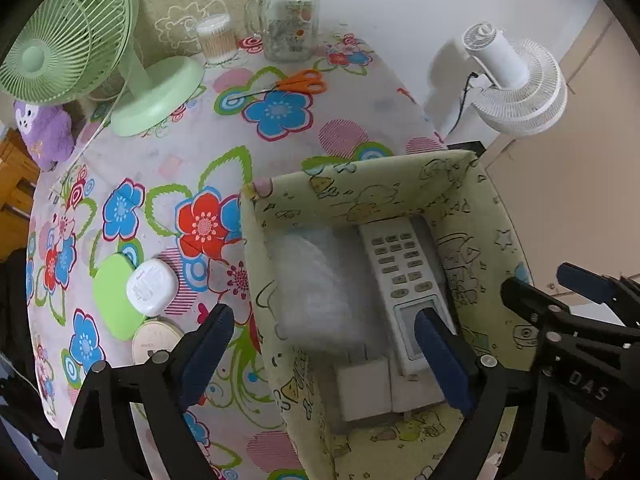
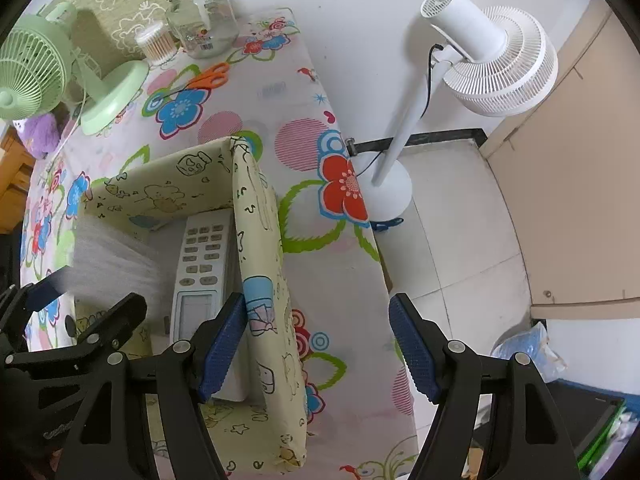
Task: Organize rigid objects
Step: 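Lower the floss-pick box into the fabric box and open the left tool, then withdraw both tools from the box toward the black key and earbud case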
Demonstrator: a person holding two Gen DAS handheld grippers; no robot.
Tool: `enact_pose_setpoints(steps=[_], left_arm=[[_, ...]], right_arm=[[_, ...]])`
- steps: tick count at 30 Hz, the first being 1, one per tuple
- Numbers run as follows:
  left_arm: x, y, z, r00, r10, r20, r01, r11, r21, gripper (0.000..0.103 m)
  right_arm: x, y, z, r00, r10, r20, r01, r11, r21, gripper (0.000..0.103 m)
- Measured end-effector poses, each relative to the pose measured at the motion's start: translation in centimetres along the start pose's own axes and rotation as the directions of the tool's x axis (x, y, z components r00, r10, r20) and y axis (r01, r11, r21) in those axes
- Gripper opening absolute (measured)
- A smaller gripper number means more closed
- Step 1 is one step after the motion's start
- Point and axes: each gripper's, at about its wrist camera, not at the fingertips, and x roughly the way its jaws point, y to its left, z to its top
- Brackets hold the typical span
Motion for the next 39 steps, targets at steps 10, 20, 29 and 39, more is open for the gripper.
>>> enact_pose_setpoints(steps=[10,20,29,39], left_arm=[[-3.4,1.1,-0.5,0.998,0.023,0.066,-0.026,0.999,0.041,0.096],[-6.2,3.8,-2.6,0.992,0.053,0.112,-0.059,0.997,0.052,0.096],[-8.5,7.0,-4.6,0.987,0.063,0.150,-0.069,0.997,0.031,0.096],[-11.0,10.5,-6.7,0.980,0.048,0.194,-0.050,0.999,0.003,0.096]], right_arm=[[-2.6,1.5,-0.6,0.998,0.010,0.054,-0.010,1.000,-0.005,0.075],[-5.3,4.9,-2.3,0.995,0.012,0.096,-0.009,1.000,-0.027,0.075],[-7.5,8.4,-3.7,0.991,0.022,0.129,-0.015,0.998,-0.060,0.075],[-9.6,12.5,-5.4,0.985,0.024,0.171,-0.005,0.994,-0.110,0.075]])
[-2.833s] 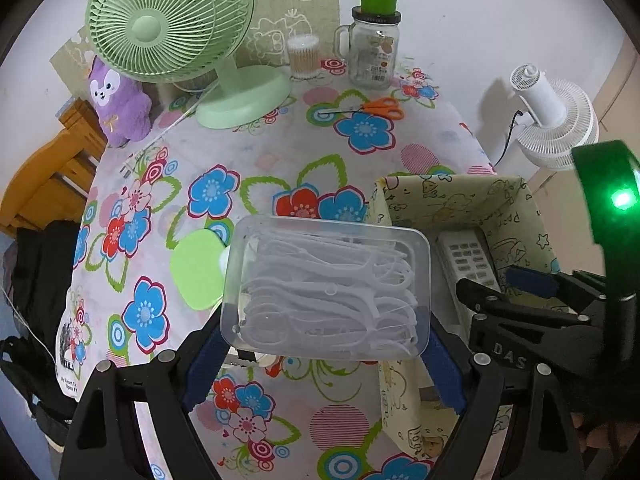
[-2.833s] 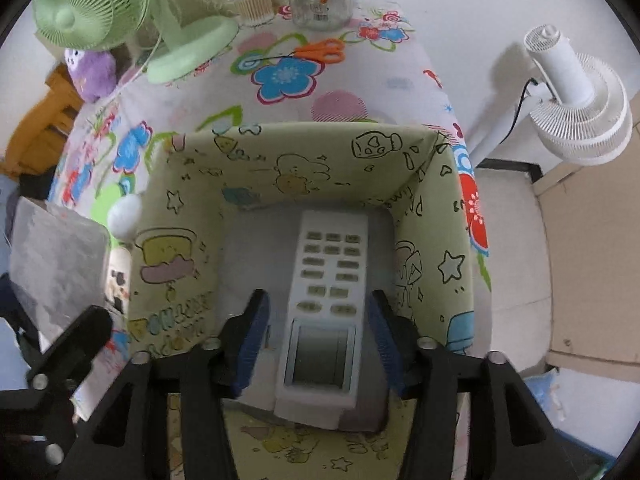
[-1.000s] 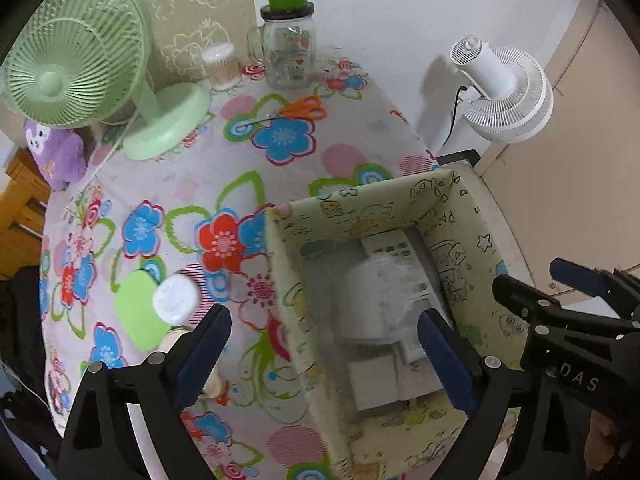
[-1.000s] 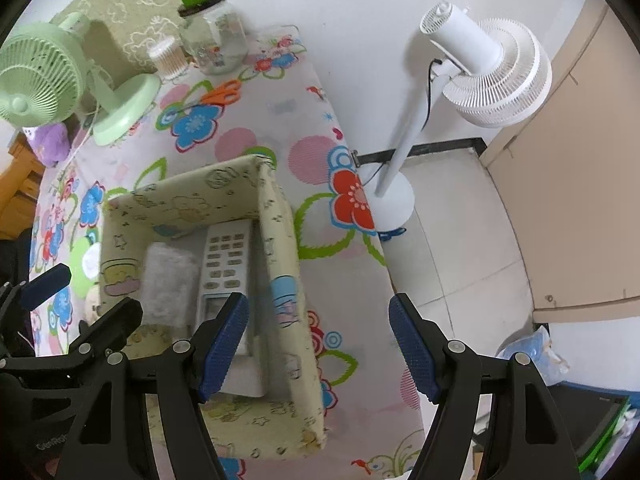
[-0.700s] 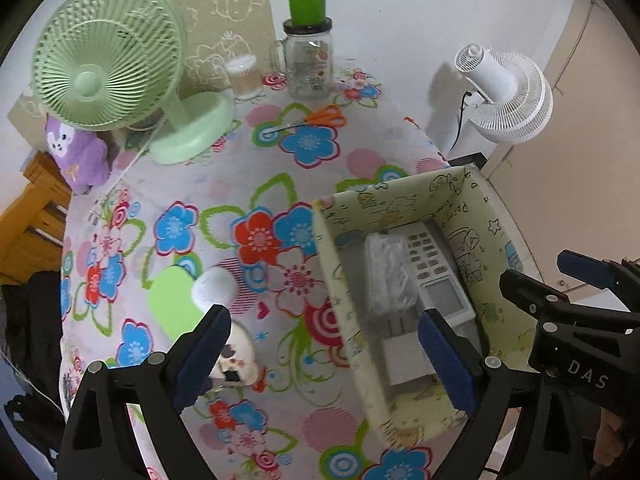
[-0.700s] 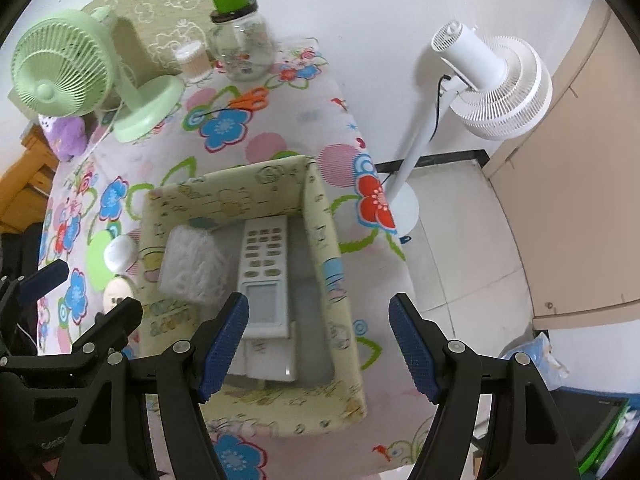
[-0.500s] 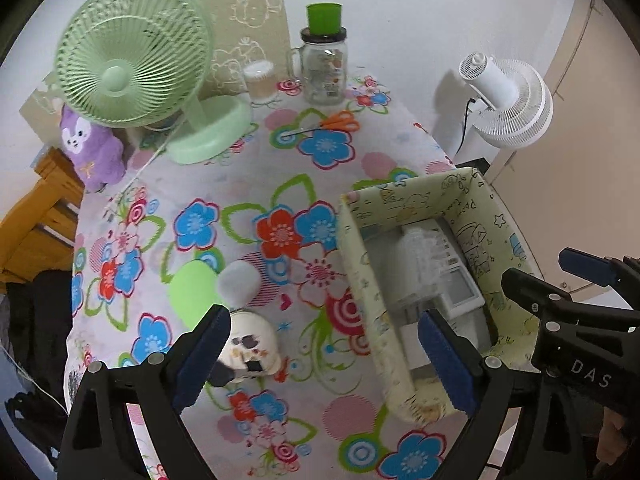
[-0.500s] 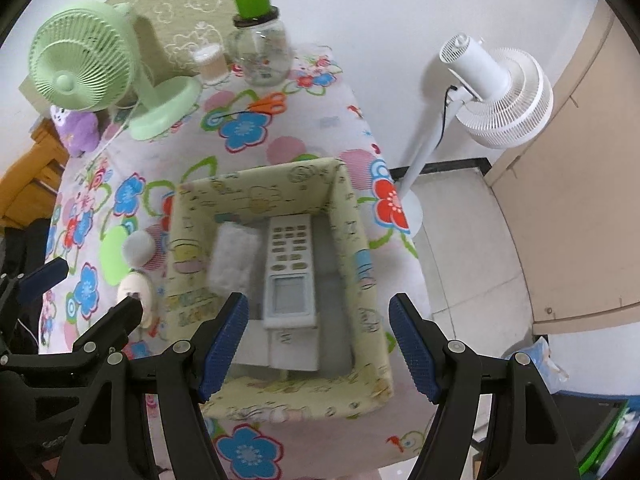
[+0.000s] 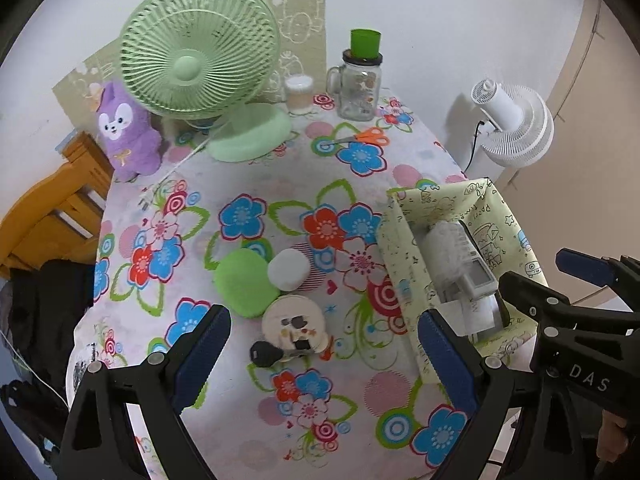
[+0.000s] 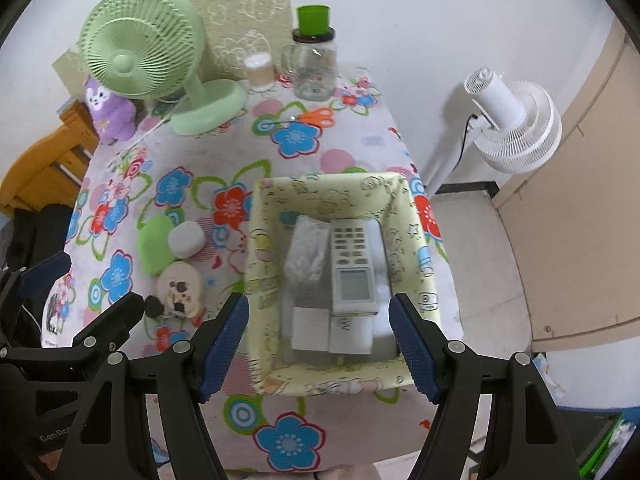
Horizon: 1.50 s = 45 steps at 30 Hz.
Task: Organize rigid objects
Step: 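Withdraw both tools from the box toward the black key and earbud case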
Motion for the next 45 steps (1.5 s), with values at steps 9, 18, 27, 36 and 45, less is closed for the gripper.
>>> enact_pose_setpoints(steps=[9,18,27,36,45], left_arm=[[-1.8,3.5,-1.6,0.999,0.018,0.027,-0.017,1.000,-0.011,0.096],[-2.7,7.4,-4.3,0.999,0.007,0.039,-0.006,1.000,-0.025,0.096],[-3.5,10.9,-6.7,0.999,-0.005,0.042,0.006,1.000,-0.016,0.096],[-2.2,12.9,-7.6,1.000,-0.022,-0.002,0.022,0.999,-0.030,0.096],[1.3,12.2,-7.0,0.999,0.018,-0.029,-0.017,0.999,0.034,0.096]], right_arm=[[-1.9,3.9,-0.9,0.999,-0.006,0.033,0.007,0.999,-0.037,0.075],[-3.0,7.6,-2.5,0.999,0.025,0.048,-0.024,0.999,-0.023,0.075],[-3.3,11.5,-4.0,0.998,0.028,0.056,-0.027,0.999,-0.018,0.075],[-2.2,14.2,-4.0,0.998,0.061,0.029,-0.061,0.998,-0.026,0.076],[1.2,14.3,-2.7,0.998,0.065,0.006,-0.065,0.995,-0.078,0.087]])
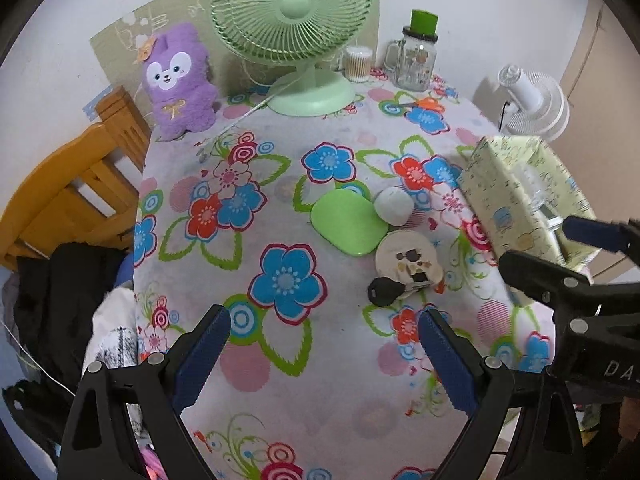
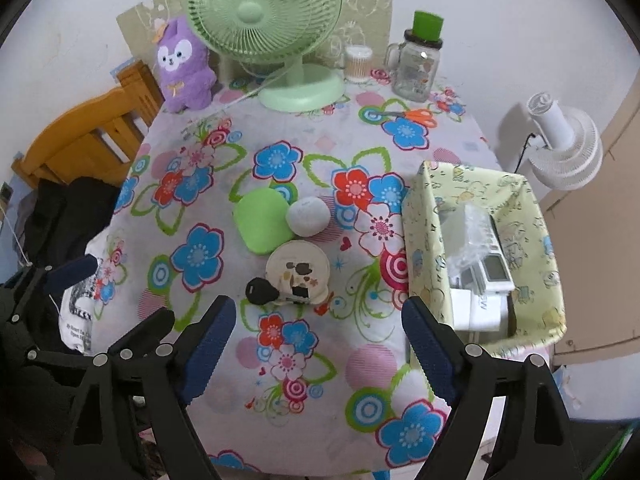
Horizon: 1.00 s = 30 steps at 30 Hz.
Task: Organize rigid objects
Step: 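Withdraw both tools from the box toward the black key and earbud case, then grasp the black key with the left tool while the right tool grasps the white earbud case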
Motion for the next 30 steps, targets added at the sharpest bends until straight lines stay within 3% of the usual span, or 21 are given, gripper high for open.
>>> enact_pose_setpoints(steps=[17,30], left_arm=[[8.9,-1.7,1.0,0.985,-0.081,-0.153,0.081,0.997,-0.007,0.095],[13.1,-2.3,0.6,0.959,-0.155,-0.238,0.139,0.987,-0.082,0.079]], right_arm=[[8.6,-0.6,2.4,0.995,0.026,-0.096,-0.028,0.999,-0.027,0.087],[12.9,-1.3,3.7,0.989,0.026,-0.143,-0.036,0.997,-0.064,0.087]])
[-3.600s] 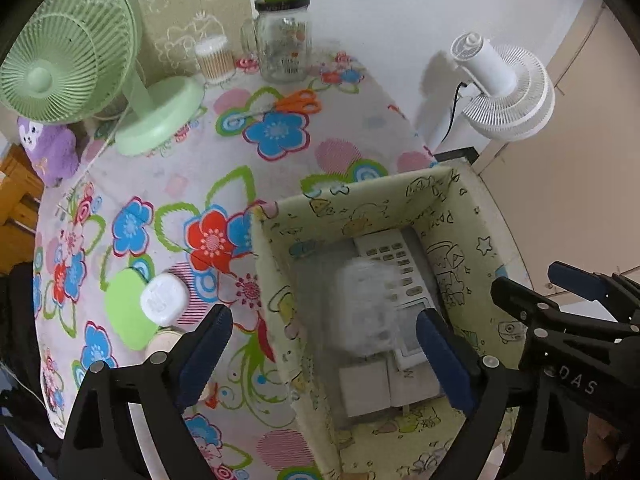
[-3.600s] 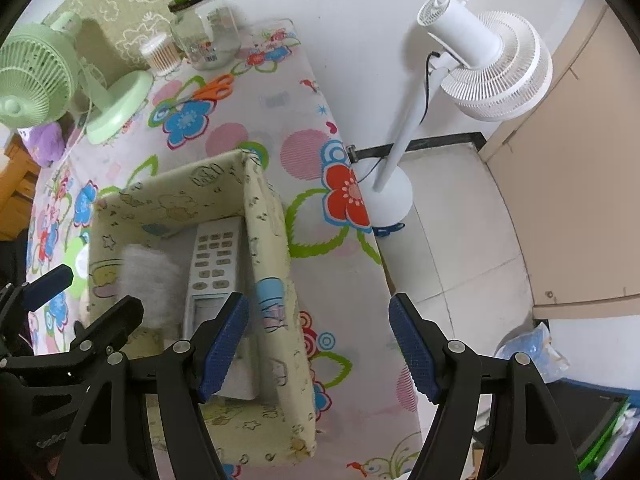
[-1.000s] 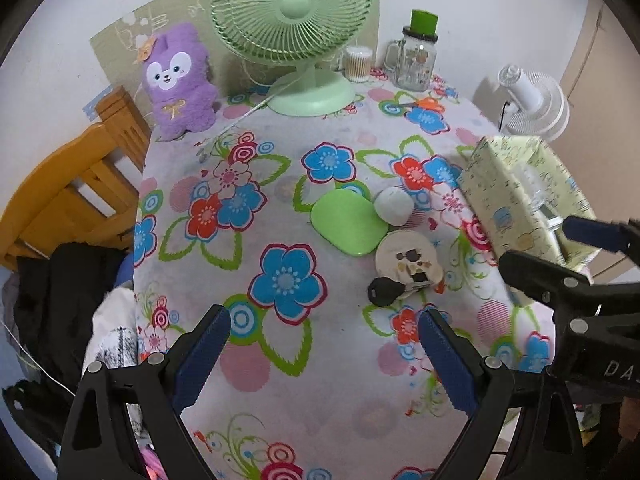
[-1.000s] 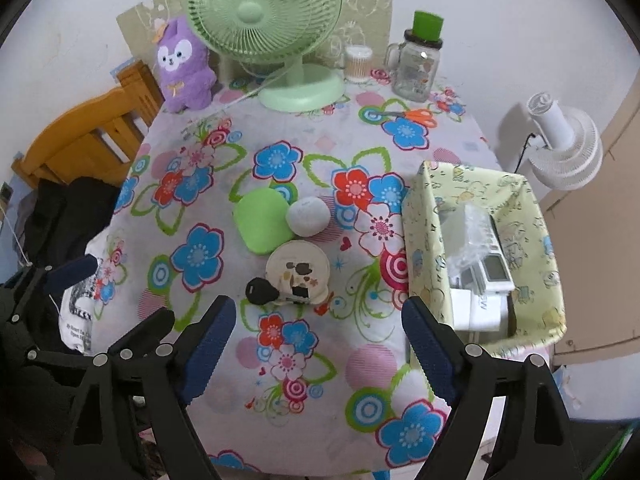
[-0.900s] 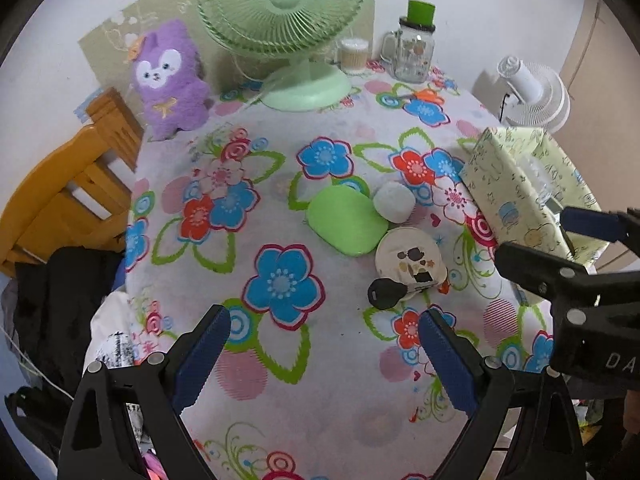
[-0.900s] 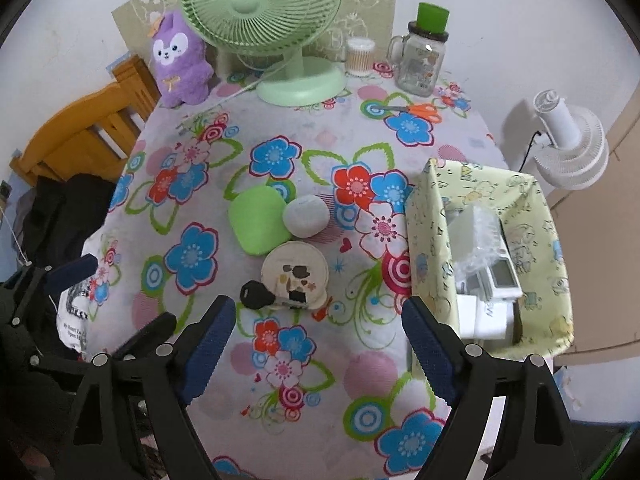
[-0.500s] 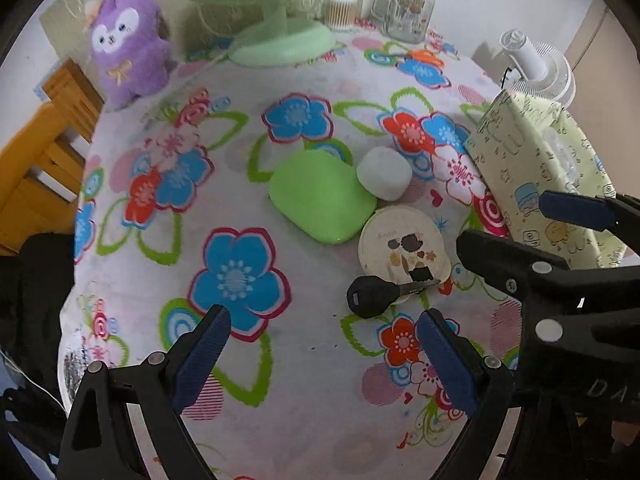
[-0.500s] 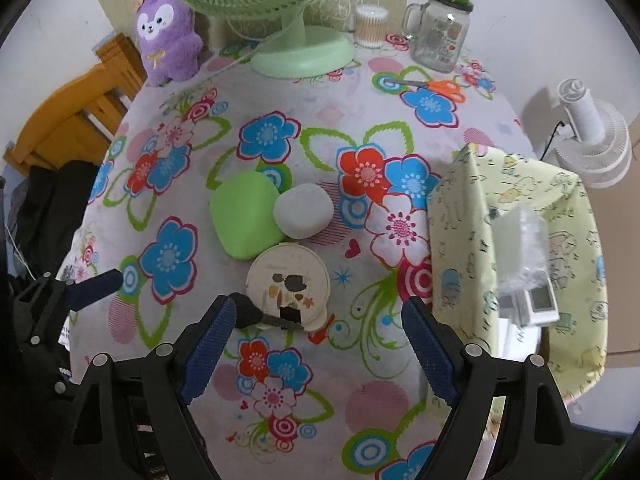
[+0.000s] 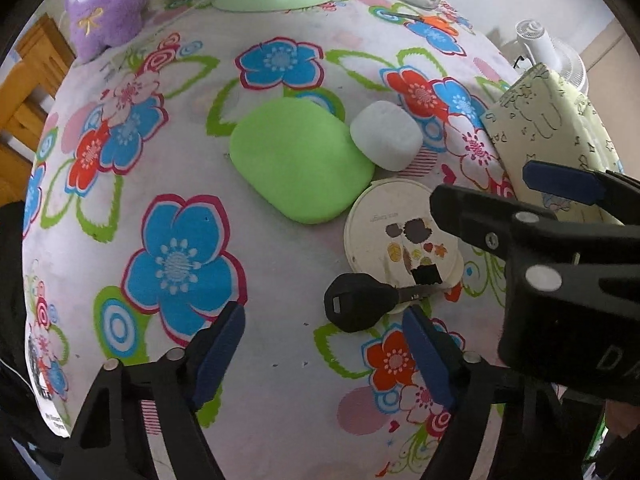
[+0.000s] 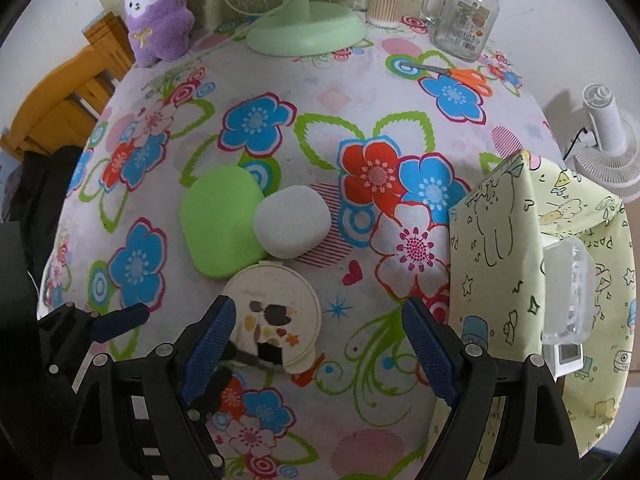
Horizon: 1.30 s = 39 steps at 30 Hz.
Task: Organize rigid objects
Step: 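Grasp the black key with the left tool while the right tool grasps the white earbud case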
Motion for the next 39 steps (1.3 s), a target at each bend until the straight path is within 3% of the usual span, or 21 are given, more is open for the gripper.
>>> enact_pose_setpoints(steps=[8,11,12,15,18,39], left_arm=[[0.6,-0.7,0.3,1.000,-0.001,0.015,0.001,1.000,0.010,0.070],[0.5,-0.8,0.7,0.999,-0.034,0.013,0.034,0.999,-0.005,0.052],[0.5,-0.8,0.9,0.998,-0.057,0.009,0.057,0.998,-0.010,0.040],[0.5,-1.0,1.0,0.997,-0.079,-0.003,0.079,0.997,-0.025,0.032],[0.3,-1.2,1.1,0.999,-0.041,0.007,0.042,0.999,-0.011,0.032],[-1.2,3.4,2.1,0.999,0.013,0.038,-0.008,0.991,-0.132,0.032]], right_arm=[[1.1,-0.1,0.3,1.000,0.005,-0.020,-0.006,1.000,-0.027,0.087],[1.2,-0.2,0.6,1.000,0.006,-0.022,-0.007,1.000,-0.030,0.087],[1.2,-0.2,0.7,1.000,0.007,-0.023,-0.008,0.999,-0.031,0.087],[1.3,-0.2,1.0,1.000,0.008,-0.023,-0.009,0.999,-0.038,0.087],[1.3,-0.2,1.4,1.000,0.013,-0.021,-0.013,0.999,-0.042,0.087],[3.7,1.6,4.3,0.999,0.027,-0.031,-0.030,0.994,-0.108,0.084]])
